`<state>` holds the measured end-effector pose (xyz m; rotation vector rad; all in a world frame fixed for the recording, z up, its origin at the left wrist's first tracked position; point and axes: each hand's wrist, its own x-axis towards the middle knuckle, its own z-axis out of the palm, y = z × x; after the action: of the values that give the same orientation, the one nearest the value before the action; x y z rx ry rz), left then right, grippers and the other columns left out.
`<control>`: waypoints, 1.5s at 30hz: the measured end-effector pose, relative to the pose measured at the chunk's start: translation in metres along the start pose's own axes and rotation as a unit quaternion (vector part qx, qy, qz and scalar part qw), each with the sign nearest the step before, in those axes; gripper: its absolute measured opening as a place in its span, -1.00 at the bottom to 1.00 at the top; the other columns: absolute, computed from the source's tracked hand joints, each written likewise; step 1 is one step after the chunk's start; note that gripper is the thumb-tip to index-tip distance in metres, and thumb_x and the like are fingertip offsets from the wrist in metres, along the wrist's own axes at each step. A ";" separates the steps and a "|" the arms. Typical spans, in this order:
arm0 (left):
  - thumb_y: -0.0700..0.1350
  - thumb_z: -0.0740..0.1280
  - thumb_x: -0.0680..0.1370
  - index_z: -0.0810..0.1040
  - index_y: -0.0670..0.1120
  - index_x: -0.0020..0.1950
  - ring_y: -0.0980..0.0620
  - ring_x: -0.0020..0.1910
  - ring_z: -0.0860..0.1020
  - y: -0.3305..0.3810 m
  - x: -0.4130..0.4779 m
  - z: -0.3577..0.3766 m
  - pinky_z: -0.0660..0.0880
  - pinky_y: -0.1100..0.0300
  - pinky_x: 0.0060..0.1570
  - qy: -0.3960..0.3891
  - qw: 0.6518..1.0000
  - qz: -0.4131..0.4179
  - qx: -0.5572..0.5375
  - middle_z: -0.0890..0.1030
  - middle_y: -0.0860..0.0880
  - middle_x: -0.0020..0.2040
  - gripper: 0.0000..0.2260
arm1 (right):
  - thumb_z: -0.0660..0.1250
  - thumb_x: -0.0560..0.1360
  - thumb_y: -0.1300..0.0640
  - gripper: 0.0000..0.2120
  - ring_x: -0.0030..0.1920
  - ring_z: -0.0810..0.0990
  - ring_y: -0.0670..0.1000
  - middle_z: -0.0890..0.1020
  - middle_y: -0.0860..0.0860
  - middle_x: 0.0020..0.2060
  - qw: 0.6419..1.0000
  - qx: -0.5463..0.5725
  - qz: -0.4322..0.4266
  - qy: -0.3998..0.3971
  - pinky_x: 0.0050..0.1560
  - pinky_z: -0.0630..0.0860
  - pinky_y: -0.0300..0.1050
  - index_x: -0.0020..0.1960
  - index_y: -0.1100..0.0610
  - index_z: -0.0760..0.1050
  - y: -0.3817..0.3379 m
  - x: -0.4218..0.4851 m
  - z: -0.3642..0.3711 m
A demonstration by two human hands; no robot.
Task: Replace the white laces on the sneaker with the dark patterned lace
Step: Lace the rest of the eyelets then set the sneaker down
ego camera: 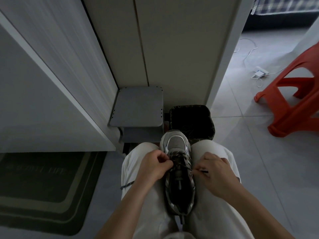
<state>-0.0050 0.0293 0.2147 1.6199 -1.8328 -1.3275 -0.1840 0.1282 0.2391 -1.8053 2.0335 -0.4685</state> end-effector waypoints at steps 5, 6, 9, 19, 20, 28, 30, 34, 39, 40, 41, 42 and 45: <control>0.18 0.30 0.47 0.42 0.02 -0.29 0.14 -0.43 0.43 0.004 -0.007 -0.012 0.35 0.24 -0.39 -0.112 0.980 -0.015 0.166 0.48 0.10 -0.41 -0.72 | 0.29 0.51 -0.05 -0.76 -0.27 0.44 -0.10 0.45 -0.13 -0.31 0.998 0.055 0.039 -0.009 -0.23 0.30 -0.25 -0.32 -0.08 0.37 0.007 -0.001 -0.001; 0.22 0.27 0.49 0.42 0.00 -0.34 0.15 -0.47 0.39 0.004 -0.009 -0.017 0.30 0.24 -0.41 -0.140 0.973 -0.003 0.182 0.43 0.11 -0.47 -0.66 | 0.28 0.51 -0.04 -0.71 -0.35 0.43 -0.13 0.44 -0.13 -0.39 0.996 0.064 0.054 -0.002 -0.32 0.28 -0.32 -0.36 -0.09 0.31 0.011 -0.001 -0.003; 0.11 0.26 0.54 0.42 -0.02 -0.44 0.18 -0.55 0.29 0.009 -0.007 -0.033 0.27 0.23 -0.43 -0.108 0.986 0.047 0.117 0.35 0.11 -0.58 -0.61 | 0.32 0.49 -0.02 -0.68 -0.46 0.43 -0.17 0.42 -0.12 -0.53 0.992 0.084 0.090 0.028 -0.40 0.32 -0.36 -0.39 -0.07 0.31 0.016 0.000 -0.010; -0.01 0.32 0.50 0.57 0.00 -0.05 0.06 -0.06 0.53 0.035 -0.019 -0.016 0.45 0.17 -0.10 0.052 0.941 0.147 0.300 0.54 0.03 -0.07 -0.90 | 0.25 0.56 0.13 -0.67 -0.57 0.25 -0.10 0.34 -0.05 -0.58 0.826 0.514 0.220 0.077 -0.59 0.19 -0.32 -0.35 0.17 0.54 0.014 0.009 -0.036; 0.00 0.34 0.48 0.56 0.03 -0.05 0.11 -0.12 0.54 0.043 -0.022 -0.005 0.46 0.20 -0.12 0.007 0.959 0.163 0.234 0.56 0.07 -0.10 -0.90 | 0.21 0.58 0.17 -0.70 -0.55 0.26 -0.08 0.36 -0.02 -0.55 0.780 0.583 0.219 0.056 -0.58 0.20 -0.30 -0.27 0.22 0.56 0.009 0.012 -0.036; -0.13 0.33 0.50 0.55 -0.08 -0.19 0.14 -0.51 0.40 0.067 -0.046 0.038 0.32 0.25 -0.42 -0.286 0.949 -0.017 -0.134 0.52 0.02 -0.43 -0.92 | 0.19 0.55 0.28 -0.77 -0.45 0.46 -0.08 0.54 0.07 -0.42 0.655 0.734 0.178 -0.006 -0.52 0.36 -0.28 -0.11 0.33 0.60 -0.017 0.038 -0.046; -0.18 0.28 0.54 0.53 -0.10 -0.18 0.12 -0.55 0.36 0.060 -0.047 0.028 0.26 0.29 -0.50 -0.293 0.938 -0.050 -0.177 0.61 0.01 -0.34 -0.89 | 0.21 0.54 0.27 -0.77 -0.46 0.44 -0.08 0.53 0.06 -0.43 0.659 0.728 0.189 0.004 -0.54 0.34 -0.28 -0.17 0.28 0.62 -0.012 0.041 -0.047; -0.15 0.24 0.60 0.56 -0.03 -0.18 0.18 -0.57 0.30 0.039 -0.042 -0.007 0.20 0.38 -0.56 -0.308 0.948 -0.029 -0.075 0.60 0.09 -0.41 -0.82 | 0.24 0.54 0.28 -0.77 -0.48 0.34 -0.09 0.44 0.02 -0.48 0.767 0.609 0.193 0.060 -0.54 0.26 -0.28 -0.23 0.23 0.60 0.004 0.043 -0.042; -0.19 0.27 0.57 0.60 0.03 -0.17 0.19 -0.38 0.53 0.022 -0.040 -0.028 0.41 0.28 -0.32 -0.243 0.969 -0.001 0.051 0.61 0.13 -0.40 -0.81 | 0.29 0.51 0.17 -0.86 -0.32 0.53 0.03 0.61 -0.01 -0.32 0.960 0.216 0.163 0.077 -0.26 0.42 -0.11 -0.03 0.16 0.62 0.018 0.036 -0.042; -0.18 0.29 0.56 0.59 0.05 -0.19 0.13 -0.32 0.57 0.022 -0.040 -0.026 0.46 0.20 -0.24 -0.226 0.972 0.006 0.061 0.62 0.14 -0.40 -0.81 | 0.31 0.50 0.15 -0.81 -0.16 0.57 0.06 0.63 0.03 -0.15 0.979 0.108 0.147 0.093 -0.13 0.44 -0.12 0.08 0.15 0.60 0.017 0.032 -0.041; -0.16 0.30 0.55 0.58 0.08 -0.20 0.09 -0.28 0.60 0.023 -0.041 -0.023 0.49 0.17 -0.19 -0.210 0.975 0.014 0.067 0.63 0.15 -0.40 -0.81 | 0.32 0.49 0.15 -0.75 -0.03 0.56 0.08 0.60 0.05 -0.03 0.985 0.043 0.107 0.129 -0.02 0.44 -0.11 0.16 0.14 0.56 0.014 0.026 -0.039; -0.13 0.32 0.55 0.58 0.09 -0.22 0.09 -0.27 0.61 0.026 -0.041 -0.020 0.50 0.16 -0.18 -0.197 0.978 0.022 0.067 0.63 0.16 -0.40 -0.82 | 0.34 0.49 0.14 -0.74 0.01 0.55 0.07 0.58 0.05 0.02 0.985 0.033 0.046 0.165 0.03 0.44 -0.11 0.17 0.13 0.56 0.006 0.020 -0.038; -0.10 0.35 0.53 0.58 0.09 -0.25 0.17 -0.30 0.60 0.034 -0.038 -0.010 0.51 0.19 -0.18 -0.156 0.985 0.056 0.056 0.64 0.15 -0.37 -0.84 | 0.33 0.47 0.07 -0.81 -0.11 0.57 -0.08 0.63 -0.03 -0.11 0.985 0.094 -0.107 0.096 -0.05 0.47 -0.26 0.03 0.08 0.61 -0.017 0.008 -0.030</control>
<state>-0.0060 0.0566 0.2591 1.3980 -2.1812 -1.5215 -0.1849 0.1183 0.2732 -1.9328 1.8467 -0.8977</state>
